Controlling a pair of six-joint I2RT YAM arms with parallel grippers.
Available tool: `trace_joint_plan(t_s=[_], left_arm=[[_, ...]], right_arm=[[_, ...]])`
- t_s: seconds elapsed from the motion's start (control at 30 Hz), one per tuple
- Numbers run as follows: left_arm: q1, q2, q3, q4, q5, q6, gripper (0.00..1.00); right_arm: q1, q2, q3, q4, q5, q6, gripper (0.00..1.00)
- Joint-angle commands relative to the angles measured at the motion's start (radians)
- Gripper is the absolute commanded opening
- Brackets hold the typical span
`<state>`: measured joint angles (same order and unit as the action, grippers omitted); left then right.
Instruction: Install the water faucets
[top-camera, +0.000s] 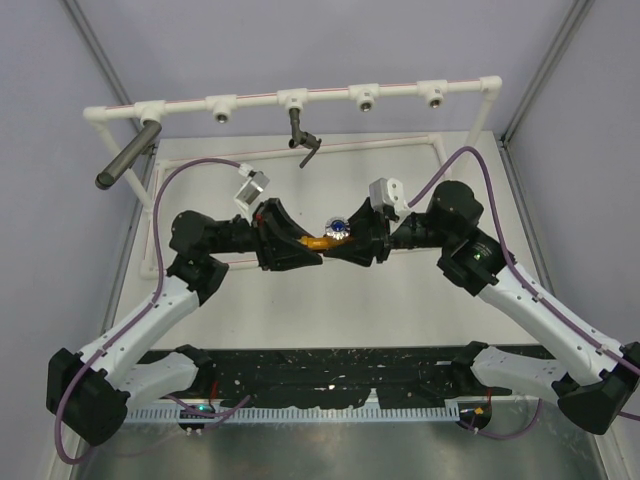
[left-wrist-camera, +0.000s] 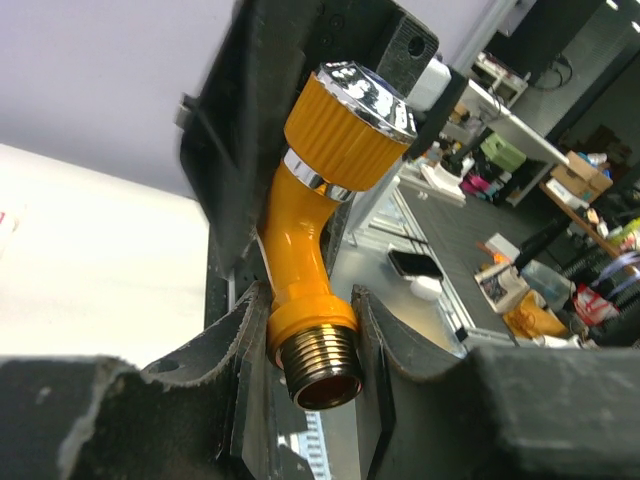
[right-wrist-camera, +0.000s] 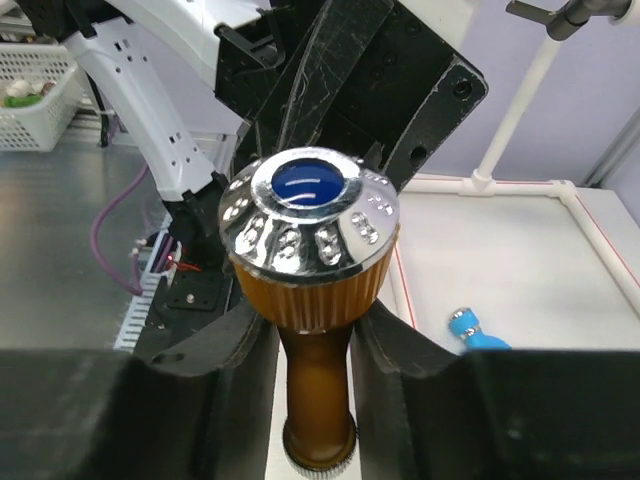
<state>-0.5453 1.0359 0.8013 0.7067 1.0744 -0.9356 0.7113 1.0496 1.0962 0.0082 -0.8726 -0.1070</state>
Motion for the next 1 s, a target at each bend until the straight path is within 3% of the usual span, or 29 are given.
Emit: trace_joint_plan(t_s=[0.0,0.03,0.1,0.13,0.3,0.37,0.47,0.57,0.67,0.83,0.97], left_arm=[[-0.008,-0.03,0.016,0.06,-0.03,0.009,0.0],[-0.01,-0.033,0.01,0.062,-0.036,0.009,0.0],[-0.008,-0.042,0.001,0.054,-0.051,0.02,0.01],[-0.004,-0.049,-0.005,0.047,-0.057,0.026,0.06],[0.05,-0.12,-0.039,-0.105,-0.096,0.133,0.51],[0.082,-0.181,-0.039,-0.296,-0.129,0.263,0.66],[0.091,-0.25,0.031,-0.817,-0.32,0.64,0.88],[0.093,-0.252,0.068,-1.137,-0.554,0.892,0.92],[0.093,-0.189,0.075,-1.289,-0.756,1.06,0.96],[0.093,0.022,0.127,-1.375,-0.974,1.159,1.0],[0.099,0.244,0.208,-1.386,-1.03,1.202,1.0]], right_arm=[[-0.003,0.003,0.037,0.042,-0.009,0.015,0.3],[-0.003,0.001,0.036,0.041,-0.006,0.015,0.18],[-0.003,-0.002,0.036,0.038,0.003,0.013,0.05],[-0.003,-0.003,0.034,0.032,0.017,0.013,0.05],[-0.009,-0.022,0.018,0.003,0.079,0.0,0.05],[-0.012,-0.039,0.001,-0.002,0.128,-0.008,0.05],[-0.015,-0.08,-0.028,-0.051,0.23,-0.036,0.05],[-0.018,-0.12,-0.076,-0.073,0.416,-0.049,0.05],[-0.018,-0.163,-0.105,-0.099,0.562,-0.059,0.05],[-0.018,-0.21,-0.17,-0.137,0.736,-0.042,0.05],[-0.018,-0.267,-0.225,-0.136,0.79,-0.028,0.05]])
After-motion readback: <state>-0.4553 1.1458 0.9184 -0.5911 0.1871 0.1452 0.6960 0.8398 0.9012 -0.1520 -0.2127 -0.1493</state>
